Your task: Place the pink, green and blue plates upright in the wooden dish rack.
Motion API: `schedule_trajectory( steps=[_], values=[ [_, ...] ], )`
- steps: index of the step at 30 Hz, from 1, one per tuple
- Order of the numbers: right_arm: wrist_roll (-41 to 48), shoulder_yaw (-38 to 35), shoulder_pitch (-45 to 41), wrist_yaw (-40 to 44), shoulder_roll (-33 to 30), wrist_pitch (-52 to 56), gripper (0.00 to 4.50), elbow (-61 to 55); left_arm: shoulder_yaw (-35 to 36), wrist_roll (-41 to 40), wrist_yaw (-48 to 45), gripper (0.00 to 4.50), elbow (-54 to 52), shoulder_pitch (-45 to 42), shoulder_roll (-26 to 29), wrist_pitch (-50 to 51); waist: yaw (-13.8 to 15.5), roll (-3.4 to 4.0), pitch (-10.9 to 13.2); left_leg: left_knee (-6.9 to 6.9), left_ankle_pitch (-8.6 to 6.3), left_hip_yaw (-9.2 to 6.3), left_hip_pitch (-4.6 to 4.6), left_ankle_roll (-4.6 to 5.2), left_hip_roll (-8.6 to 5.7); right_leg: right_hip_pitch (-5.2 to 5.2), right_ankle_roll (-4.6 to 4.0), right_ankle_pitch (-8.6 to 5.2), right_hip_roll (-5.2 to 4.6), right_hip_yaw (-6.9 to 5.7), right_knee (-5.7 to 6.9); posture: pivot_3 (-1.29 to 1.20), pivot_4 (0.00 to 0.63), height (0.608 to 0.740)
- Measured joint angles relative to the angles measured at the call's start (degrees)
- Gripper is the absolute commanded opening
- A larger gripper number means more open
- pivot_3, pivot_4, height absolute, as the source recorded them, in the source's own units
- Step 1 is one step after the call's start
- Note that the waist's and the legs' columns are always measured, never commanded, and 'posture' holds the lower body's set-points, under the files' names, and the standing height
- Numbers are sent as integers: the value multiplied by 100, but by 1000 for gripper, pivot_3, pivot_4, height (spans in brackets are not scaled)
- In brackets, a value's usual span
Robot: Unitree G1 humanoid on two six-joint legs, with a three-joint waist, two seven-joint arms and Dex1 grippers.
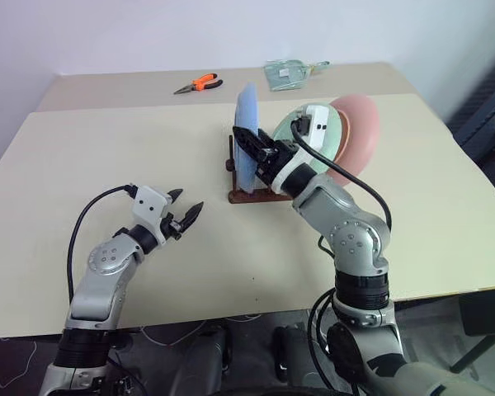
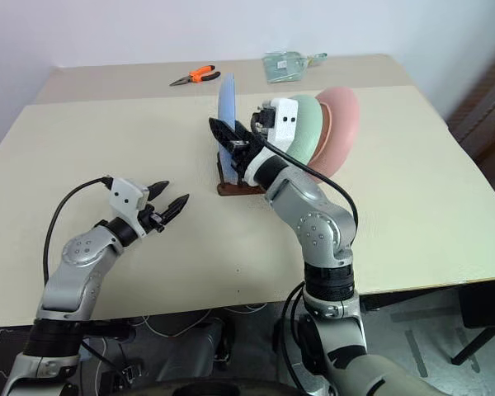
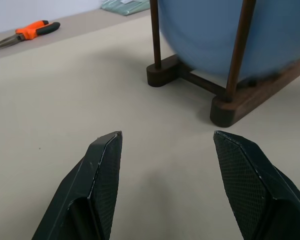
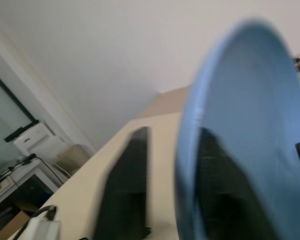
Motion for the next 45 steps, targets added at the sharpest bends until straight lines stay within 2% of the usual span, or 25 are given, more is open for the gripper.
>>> schedule_trajectory(
  steps=[2,11,14,19,20,21,24,29,39,45],
  values=[
    [-298,172,-132,75,-217,-139,4056,-1,-12,4,-9,2984,0,0,-5,1,2,0,0,1,0,0,0,0,0,0,-1,0,0,0,0,0,150,719],
    [-1364,822,-332,937,-1302,-949,4056,-466,-89,7,-63,2984,-7,36,-30,1,4,1,1,2,1,0,-1,2,0,18,0,-1,0,-1,-1,0,150,719],
    [-1484,740,-330,1090,-1605,-1083,3311,-699,-130,8,-89,2984,-12,37,-32,0,17,1,1,4,0,0,-1,1,0,21,-11,-7,-1,-2,-4,0,150,719],
    [-1458,14,376,1650,-2994,-940,712,-1240,-271,-17,-465,2984,-211,33,103,41,143,1,1,10,-11,-2,-4,18,0,36,-17,-11,-6,-8,-42,0,150,719],
    [-1427,-105,612,1809,-3270,-859,255,-1365,-337,-24,-569,2984,-281,15,137,91,147,3,2,8,-12,-1,-7,19,1,42,-17,-11,-7,-8,-51,0,150,719],
    [-1367,-227,927,2020,-3607,-756,48,-1580,-448,-52,-682,2984,-359,-29,135,123,153,6,3,8,-14,-1,-13,22,1,42,-17,-11,-8,-8,-57,0,150,719],
    [-1271,-384,1796,2464,-4275,-603,48,-2118,-659,-109,-845,2984,-449,-204,66,206,153,9,3,11,-17,-1,-22,32,3,44,-17,-11,-9,-9,-73,0,150,719],
    [-1682,-344,2613,2457,-4534,-595,48,-2327,-870,-109,-1009,2984,-420,-370,16,231,122,11,3,22,-17,6,-23,32,12,44,-16,-11,-6,-8,-77,0,150,719],
    [-2977,453,2268,2049,-4461,-975,48,-1380,-992,-252,-1371,2984,-477,-408,67,480,152,12,4,24,-16,7,-28,36,13,43,-16,-11,-5,-11,-85,0,150,719],
    [-3223,534,1905,2069,-4289,-1291,48,-1080,-982,-338,-1465,2984,-744,-274,257,617,150,13,4,23,-12,7,-28,43,13,43,-16,-11,-4,-12,-85,0,150,719]
  ],
)
